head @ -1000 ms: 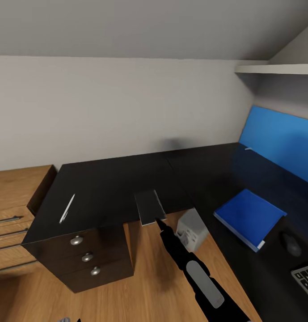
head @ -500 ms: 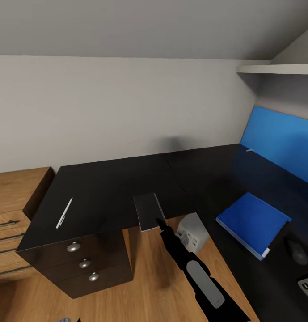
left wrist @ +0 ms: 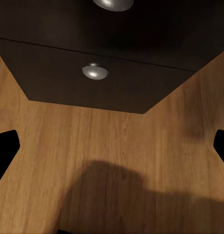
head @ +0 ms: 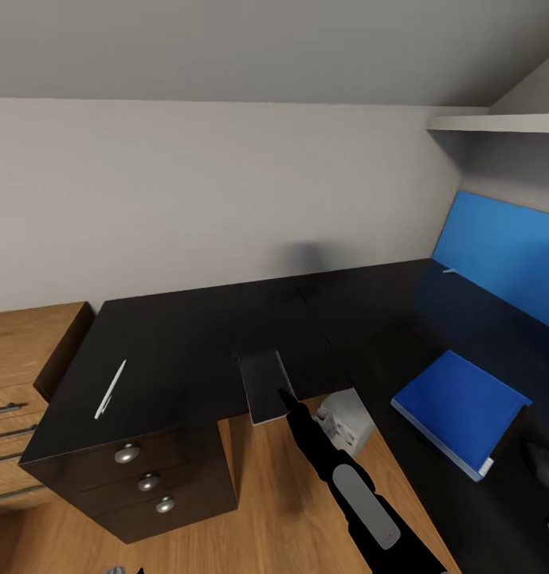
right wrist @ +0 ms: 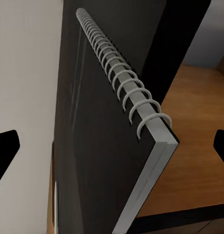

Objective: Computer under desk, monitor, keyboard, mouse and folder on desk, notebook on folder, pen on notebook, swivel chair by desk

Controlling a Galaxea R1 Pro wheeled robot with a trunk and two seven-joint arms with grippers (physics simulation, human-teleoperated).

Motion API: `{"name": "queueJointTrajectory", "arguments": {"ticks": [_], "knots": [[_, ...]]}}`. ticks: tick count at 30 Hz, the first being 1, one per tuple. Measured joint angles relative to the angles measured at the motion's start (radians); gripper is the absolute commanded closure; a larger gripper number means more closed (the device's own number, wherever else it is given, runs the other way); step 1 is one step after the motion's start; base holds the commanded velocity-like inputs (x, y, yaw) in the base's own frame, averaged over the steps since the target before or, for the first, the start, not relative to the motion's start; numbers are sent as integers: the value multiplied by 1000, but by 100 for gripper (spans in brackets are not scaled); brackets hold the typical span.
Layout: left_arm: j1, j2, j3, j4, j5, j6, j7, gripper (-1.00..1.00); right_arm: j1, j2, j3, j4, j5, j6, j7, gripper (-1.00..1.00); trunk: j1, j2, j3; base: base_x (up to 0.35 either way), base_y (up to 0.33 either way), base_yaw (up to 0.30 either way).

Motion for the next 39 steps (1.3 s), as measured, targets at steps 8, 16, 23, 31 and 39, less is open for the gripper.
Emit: {"name": "queueJointTrajectory", "arguments": {"ticks": [8,16,23,31,39], "knots": [[0,0,0,0,1,0,-1,-100,0,1,1,-1,4,-1,0,100,0,0,0,3,0,0],[0,0,0,0,1,0,-1,-100,0,0,2,-2,2,-1,1,100,-19,35,16,0,0,0],[0,0,1,0,0,0,3,-100,1,-1,1,-4,3,-2,3,100,-46,84,38,0,0,0],[0,0,1,2,1,5,3,-100,23,-55,0,-167,4,-10,0,100,-76,140,63,-111,0,0],[0,-1,-2,37,1,7,3,-100,70,-170,-2,-333,1,-83,-9,100,-107,196,88,-318,0,0]]}}
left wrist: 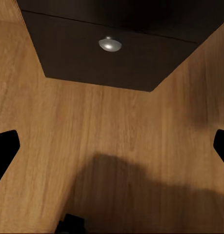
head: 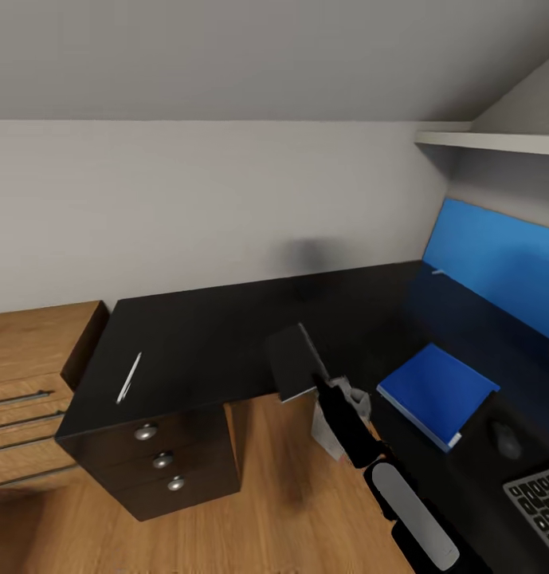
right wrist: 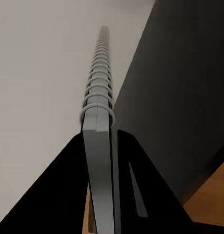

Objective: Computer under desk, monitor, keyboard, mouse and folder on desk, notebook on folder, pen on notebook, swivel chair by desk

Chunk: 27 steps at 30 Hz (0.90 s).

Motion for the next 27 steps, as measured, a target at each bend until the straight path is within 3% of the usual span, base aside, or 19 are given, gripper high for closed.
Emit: {"name": "queueJointTrajectory", "arguments": {"ticks": [4,9,10,11,16,17,18,19,24,25,27], "knots": [[0,0,-2,6,1,4,0,-100,4,-23,-1,-29,0,-7,-1,100,-15,28,13,-289,0,0],[0,-15,-3,16,1,15,0,-100,8,-68,-43,-47,-72,-11,-3,100,-24,42,19,-66,0,0],[0,-22,-2,26,-1,17,0,-100,14,-94,-65,-48,-140,-15,-4,100,-24,42,19,-13,0,0],[0,-24,-3,30,-2,17,0,-100,16,-108,-81,-48,-179,-23,-5,100,-24,42,19,-10,0,0],[0,-29,-5,45,-3,17,-1,-100,21,-140,-129,-45,-283,-69,-10,100,-24,42,20,-5,0,-86],[0,-40,-7,63,-4,17,-1,-100,27,-167,-156,-43,-322,-99,-21,100,-24,42,21,-1,0,-196],[0,-49,-8,74,-10,16,-2,-100,28,-175,-189,-43,-324,-105,-25,100,-24,42,22,-1,0,-201],[0,-55,-8,80,-15,16,-2,-100,28,-178,-190,-43,-328,-107,-27,100,-24,42,23,0,0,-204],[0,-89,-8,102,-88,13,-1,-100,30,-185,-240,-39,-335,-114,-43,100,-24,42,27,0,0,-213],[0,-102,-7,111,-127,11,-1,-100,30,-187,-261,-37,-337,-115,-54,100,-24,42,28,0,0,-217],[0,-115,-7,123,-158,10,-1,-100,30,-187,-280,-29,-340,-116,-69,100,-24,42,30,0,0,-218]]}}
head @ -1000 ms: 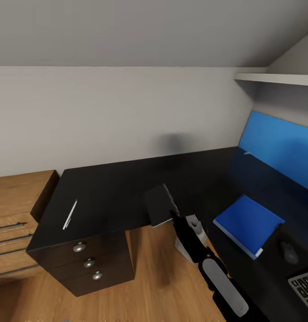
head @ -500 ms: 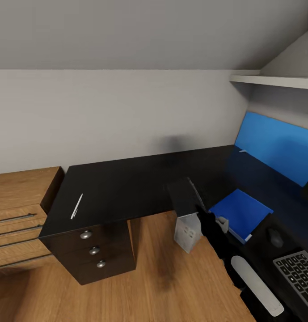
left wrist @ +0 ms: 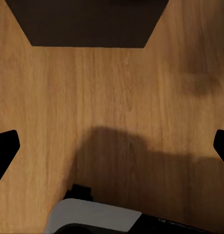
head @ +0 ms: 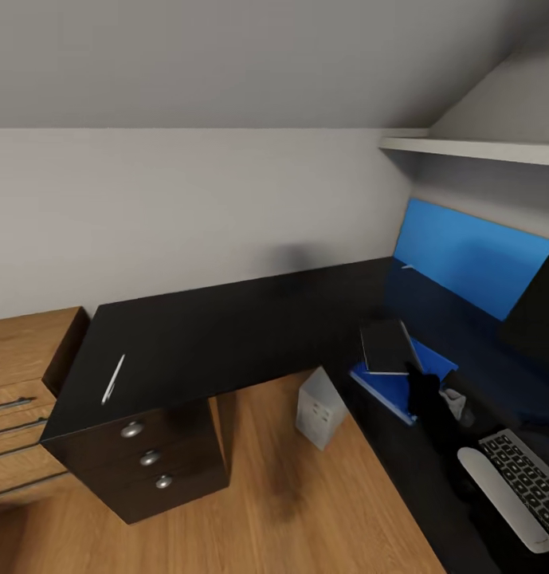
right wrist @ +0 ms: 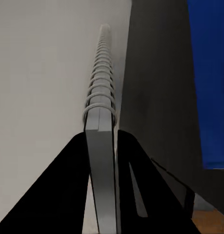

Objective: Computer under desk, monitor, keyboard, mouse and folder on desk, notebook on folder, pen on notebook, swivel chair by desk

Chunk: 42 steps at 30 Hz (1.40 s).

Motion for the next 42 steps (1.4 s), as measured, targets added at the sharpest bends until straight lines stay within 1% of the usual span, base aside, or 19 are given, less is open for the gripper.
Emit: {"name": "queueJointTrajectory", "arguments": {"ticks": [2,5,8,12,18,20,26,31,36,42], "knots": [[0,-7,0,6,-13,-1,0,-100,0,0,-14,9,-1,0,-13,100,0,0,2,0,0,-218],[0,-16,0,12,-28,-2,-1,-100,0,3,-59,25,-1,0,-38,100,0,0,4,0,0,-215],[0,-18,0,14,-31,-3,-1,-100,0,4,-77,30,-1,2,-45,100,0,0,6,0,0,-174],[0,-20,1,15,-34,-3,-1,-100,0,5,-89,31,-2,4,-51,100,0,0,7,0,0,-76],[0,-20,1,15,-36,-3,-1,-100,0,10,-87,33,-6,5,-54,100,0,0,8,0,0,-23],[0,-20,1,15,-36,-3,-1,-100,0,16,-84,34,-6,6,-54,100,0,0,8,0,0,-6],[0,-20,1,16,-36,-3,-1,-100,0,22,-81,33,-2,9,-51,100,0,0,8,0,0,-2],[0,-21,1,15,-36,-3,-2,-100,0,23,-80,33,-2,10,-52,100,0,0,8,107,82,0],[0,-20,1,15,-36,-3,-5,-100,0,23,-42,34,-1,9,-53,100,0,0,8,88,69,0],[0,-20,1,15,-36,-3,-5,-100,0,24,-29,35,1,9,-59,100,0,0,8,21,16,0]]}}
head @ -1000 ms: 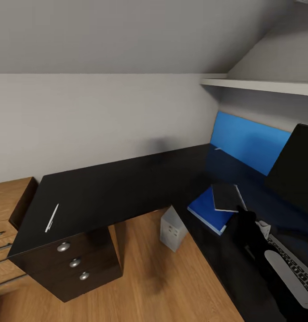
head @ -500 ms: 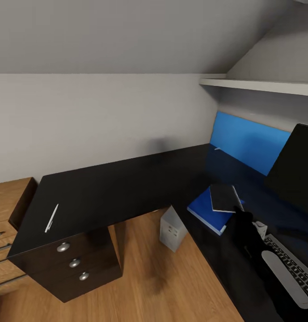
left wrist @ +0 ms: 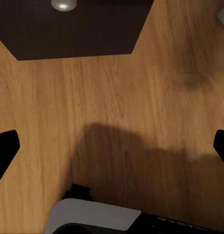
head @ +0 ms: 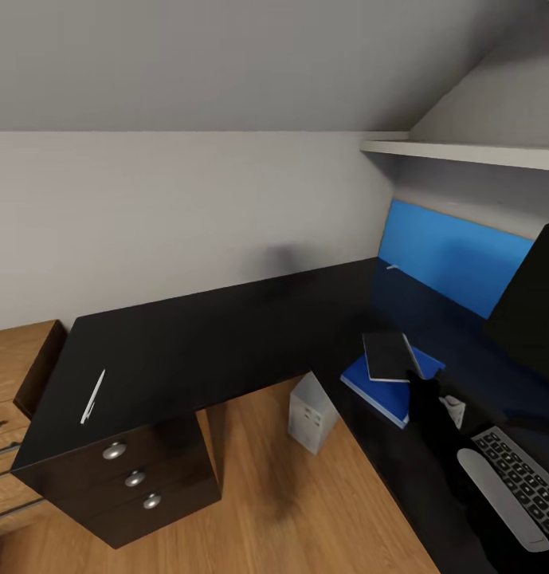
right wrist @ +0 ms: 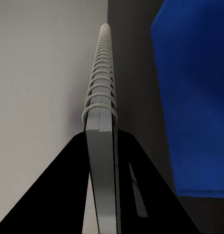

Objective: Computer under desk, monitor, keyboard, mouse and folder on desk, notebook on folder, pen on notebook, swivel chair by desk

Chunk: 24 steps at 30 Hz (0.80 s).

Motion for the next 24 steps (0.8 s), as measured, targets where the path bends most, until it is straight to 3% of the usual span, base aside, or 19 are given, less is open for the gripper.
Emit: {"name": "queueJointTrajectory", "arguments": {"ticks": [12,24], "knots": [[0,0,0,0,0,-1,0,-100,0,1,3,1,3,-1,-30,100,0,0,0,131,2,0],[0,0,0,0,0,-2,0,-100,0,0,-4,21,6,-10,-82,100,0,0,0,15,0,0]]}}
